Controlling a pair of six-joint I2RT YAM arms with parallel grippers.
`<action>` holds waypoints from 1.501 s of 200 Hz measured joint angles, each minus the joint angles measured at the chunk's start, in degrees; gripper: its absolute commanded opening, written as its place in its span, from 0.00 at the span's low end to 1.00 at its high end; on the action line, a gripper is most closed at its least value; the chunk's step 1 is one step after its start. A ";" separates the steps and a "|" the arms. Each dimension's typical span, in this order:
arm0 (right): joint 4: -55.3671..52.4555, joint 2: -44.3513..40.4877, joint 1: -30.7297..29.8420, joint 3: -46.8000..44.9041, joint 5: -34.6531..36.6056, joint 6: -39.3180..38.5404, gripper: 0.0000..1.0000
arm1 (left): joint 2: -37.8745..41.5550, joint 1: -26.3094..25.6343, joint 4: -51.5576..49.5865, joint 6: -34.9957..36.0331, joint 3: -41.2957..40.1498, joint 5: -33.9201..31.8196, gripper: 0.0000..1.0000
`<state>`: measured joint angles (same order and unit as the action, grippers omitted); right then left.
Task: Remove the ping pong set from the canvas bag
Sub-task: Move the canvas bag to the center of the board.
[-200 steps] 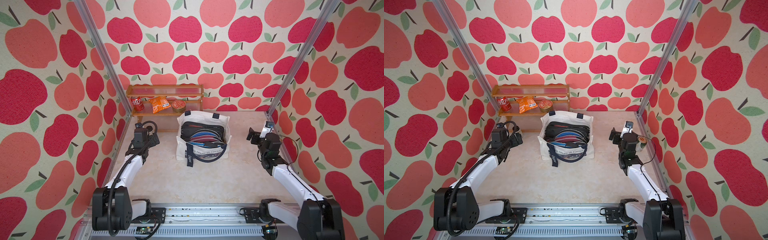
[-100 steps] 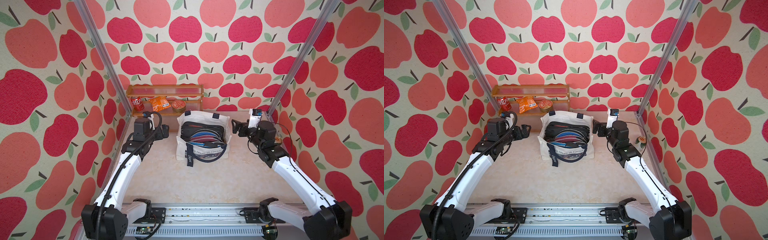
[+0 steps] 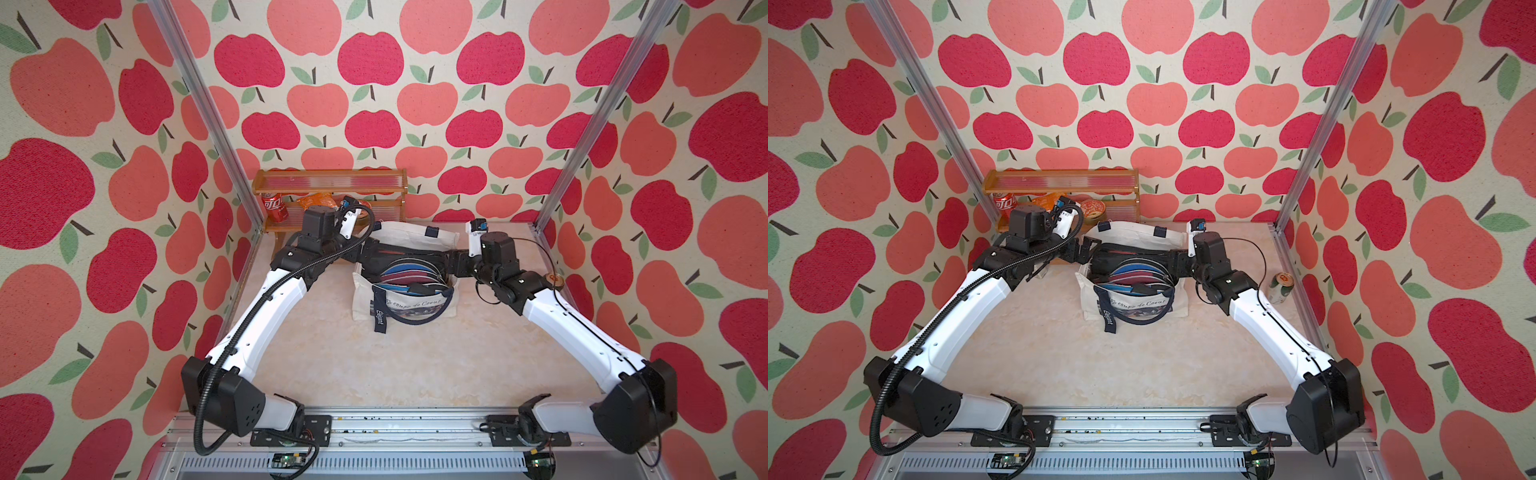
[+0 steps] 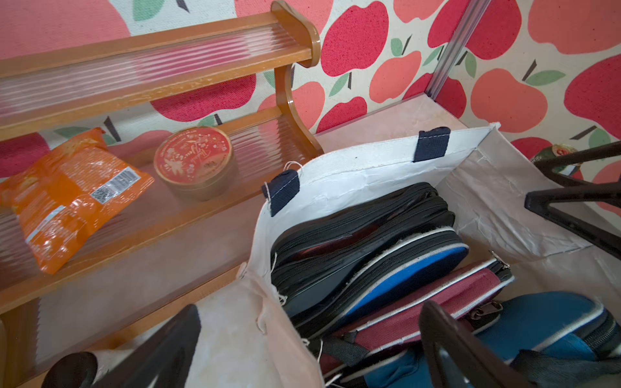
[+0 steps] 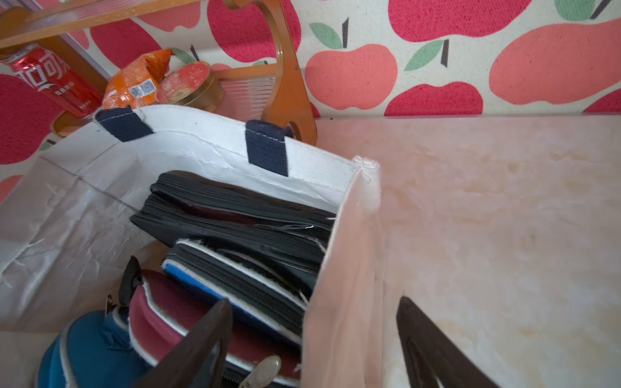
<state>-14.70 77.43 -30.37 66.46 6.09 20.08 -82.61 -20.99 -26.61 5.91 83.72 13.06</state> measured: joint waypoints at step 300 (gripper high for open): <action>-11.78 3.21 2.36 6.29 -19.19 -17.84 0.00 | -26.38 -4.37 -9.86 28.06 26.27 3.67 0.99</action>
<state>-26.48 80.64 -28.01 72.75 -13.10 2.24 -108.99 -25.36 -36.47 33.98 110.00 16.73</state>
